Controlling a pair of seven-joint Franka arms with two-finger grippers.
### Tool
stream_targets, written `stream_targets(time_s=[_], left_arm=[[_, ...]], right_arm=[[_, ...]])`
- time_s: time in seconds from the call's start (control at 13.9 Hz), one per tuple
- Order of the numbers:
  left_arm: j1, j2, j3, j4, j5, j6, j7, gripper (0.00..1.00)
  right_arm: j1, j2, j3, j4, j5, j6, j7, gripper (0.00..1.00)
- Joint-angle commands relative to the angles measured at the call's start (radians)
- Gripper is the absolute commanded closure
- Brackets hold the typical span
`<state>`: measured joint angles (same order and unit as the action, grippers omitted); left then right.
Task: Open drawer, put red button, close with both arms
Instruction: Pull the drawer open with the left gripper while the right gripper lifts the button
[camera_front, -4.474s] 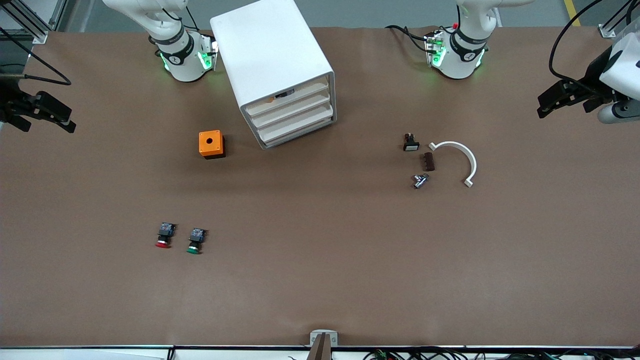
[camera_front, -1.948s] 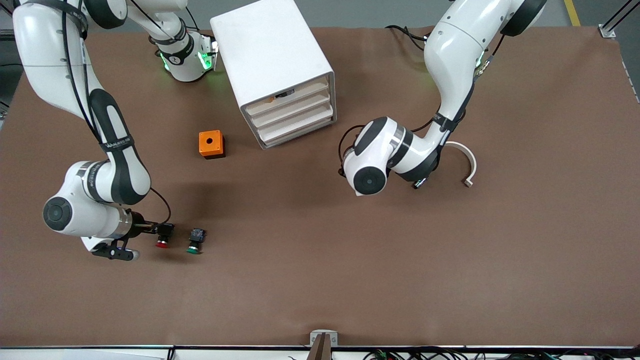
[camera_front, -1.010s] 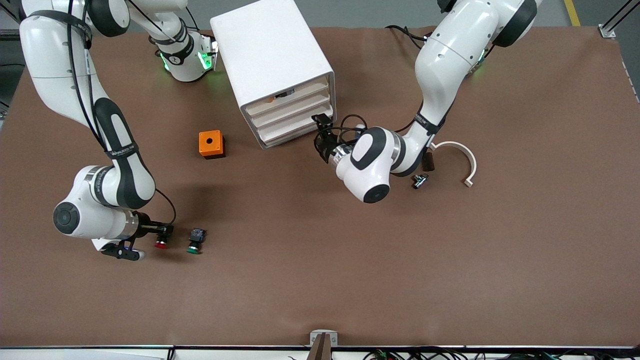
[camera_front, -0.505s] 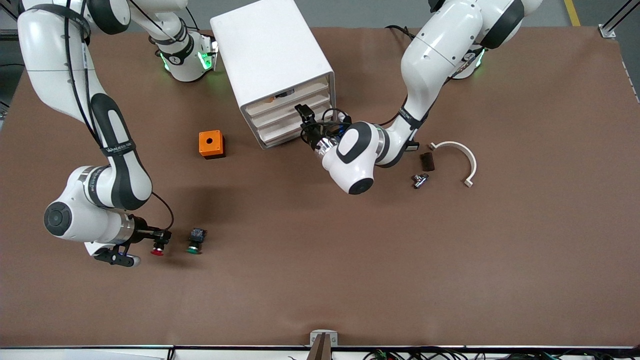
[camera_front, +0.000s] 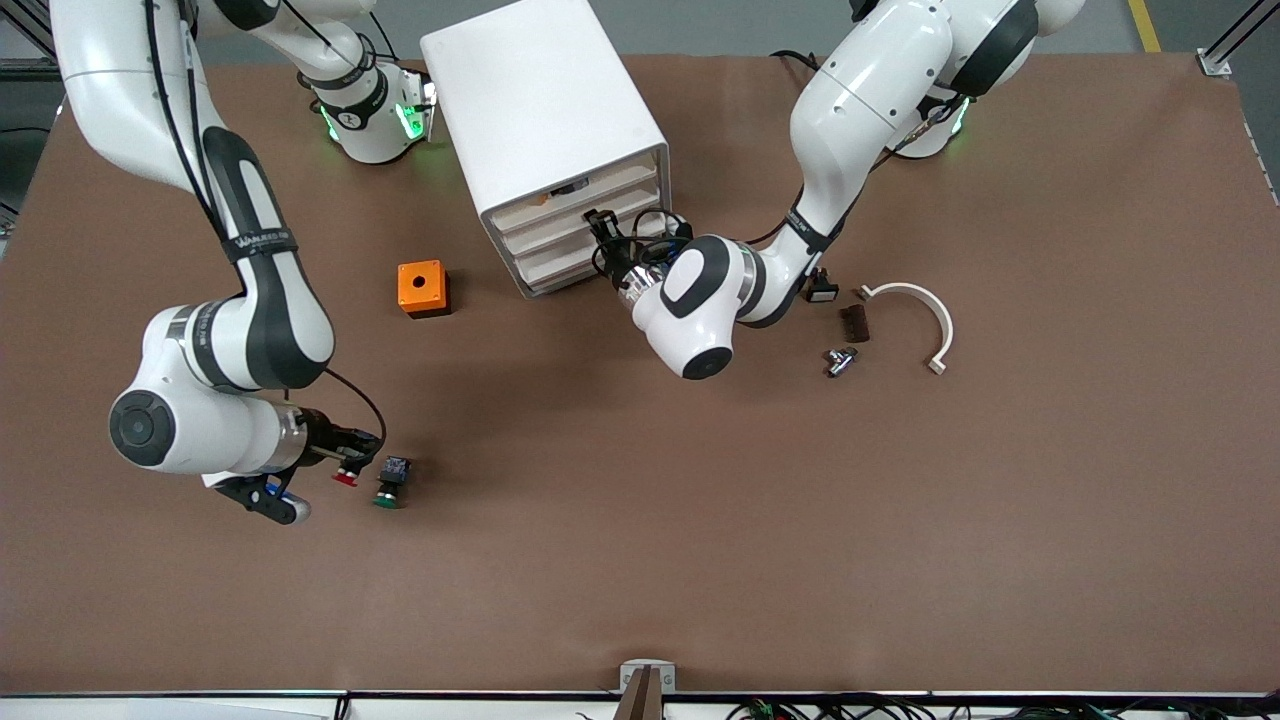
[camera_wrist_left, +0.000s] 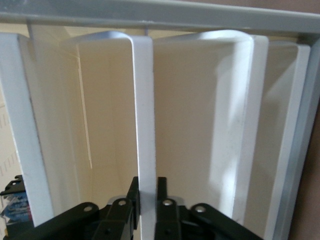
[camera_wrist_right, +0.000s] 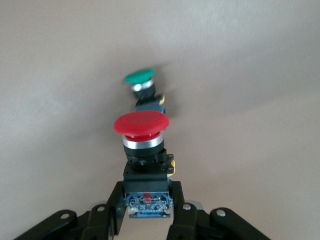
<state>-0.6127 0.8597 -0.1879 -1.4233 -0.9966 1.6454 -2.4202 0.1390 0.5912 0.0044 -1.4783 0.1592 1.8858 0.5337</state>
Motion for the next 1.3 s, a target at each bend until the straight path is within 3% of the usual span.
stream_targets(time_s=[0.0,0.58,0.79,1.01,1.15,1.23], left_arm=[[0.016,0.004,0.024,0.027,0.018,-0.013,-0.005,0.99],[0.128,0.001,0.093,0.135,0.041,-0.012,0.121,0.98],[0.142,0.001,0.094,0.144,0.036,0.01,0.171,0.91],[0.145,-0.004,0.094,0.144,0.032,0.022,0.185,0.65],[0.168,-0.011,0.094,0.144,0.033,0.022,0.181,0.17],[0.177,-0.016,0.097,0.144,0.038,0.022,0.176,0.01]], right_arm=[[0.039,-0.05,-0.006,0.001,0.019,-0.063,0.153,1.0],[0.289,-0.12,-0.004,0.01,0.02,-0.114,0.668,1.0],[0.381,-0.134,-0.004,0.019,0.023,-0.106,0.877,1.0],[0.459,-0.14,-0.007,0.021,0.06,-0.064,1.049,0.99],[0.499,-0.145,-0.006,0.013,0.06,-0.036,1.136,0.99],[0.514,-0.145,-0.007,0.007,0.06,-0.027,1.163,0.99]])
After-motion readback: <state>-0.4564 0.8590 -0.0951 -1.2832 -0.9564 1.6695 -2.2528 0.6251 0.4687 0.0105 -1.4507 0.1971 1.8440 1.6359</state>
